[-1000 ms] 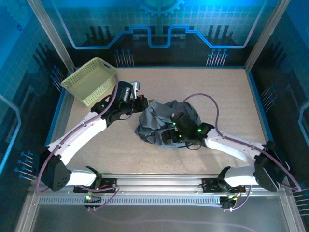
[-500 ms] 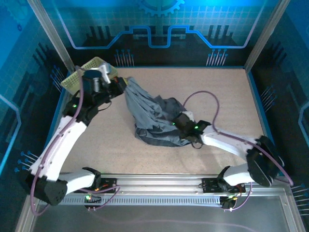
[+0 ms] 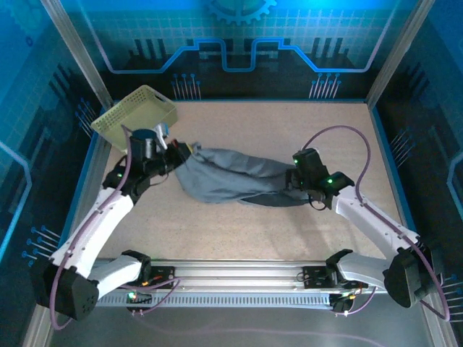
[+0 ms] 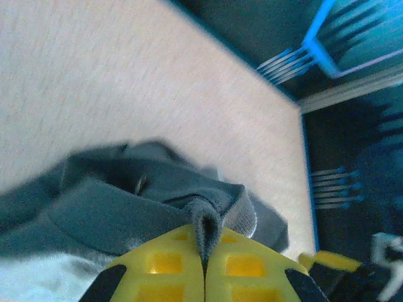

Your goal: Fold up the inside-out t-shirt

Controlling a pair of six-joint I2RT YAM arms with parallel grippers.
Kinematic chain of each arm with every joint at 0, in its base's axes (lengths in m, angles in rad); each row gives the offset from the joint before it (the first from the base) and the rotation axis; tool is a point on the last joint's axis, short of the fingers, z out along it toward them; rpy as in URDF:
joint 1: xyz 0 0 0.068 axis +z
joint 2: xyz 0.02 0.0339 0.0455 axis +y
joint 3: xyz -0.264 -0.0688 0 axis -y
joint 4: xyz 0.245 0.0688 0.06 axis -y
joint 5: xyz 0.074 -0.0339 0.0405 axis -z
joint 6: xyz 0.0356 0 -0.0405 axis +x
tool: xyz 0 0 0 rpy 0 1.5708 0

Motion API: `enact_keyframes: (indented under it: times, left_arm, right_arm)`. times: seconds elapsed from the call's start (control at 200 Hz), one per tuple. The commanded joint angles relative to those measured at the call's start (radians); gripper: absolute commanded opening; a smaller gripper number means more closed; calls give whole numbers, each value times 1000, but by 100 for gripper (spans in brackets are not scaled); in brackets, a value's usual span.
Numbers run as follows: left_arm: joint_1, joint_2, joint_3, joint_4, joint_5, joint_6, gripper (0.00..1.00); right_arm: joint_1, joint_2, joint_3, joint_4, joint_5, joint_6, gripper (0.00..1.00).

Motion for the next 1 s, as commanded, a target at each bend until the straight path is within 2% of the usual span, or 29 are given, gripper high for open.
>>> enact_keyframes:
  times: [0.0,0.16,0.26,0.415,0.545,0.695,0.865,0.995]
  left_arm:
    - [-6,-30,-118,44,88,-45,0]
    - [-7,-88,-273,83,91,-58,0]
    - [-7,-129,-337,111,91,-74,0]
    - [-7,-173,-385,101,64,-78,4]
    - [-5,-182,-406,103,64,-78,5]
    - [-5,-182,-409,114,63,-79,6]
    - [-5,-177,-389,96,48,-63,7]
    - [-5,-170,-380,86,42,-46,8]
  right_arm:
    - [64,-16,10,36,-93,-32,77]
    - [235,126,101,140,-192,-123,83]
    - [295,270,167,218,-254,-175,85]
    - [330,493,296,267,-268,-219,85]
    - [347,622,391,270,-276,-260,83]
    - [352,738,487,235,-211,-289,78]
    - [339,753,518,224,-175,-292,53]
    - [316,724,516,224,-182,-276,22]
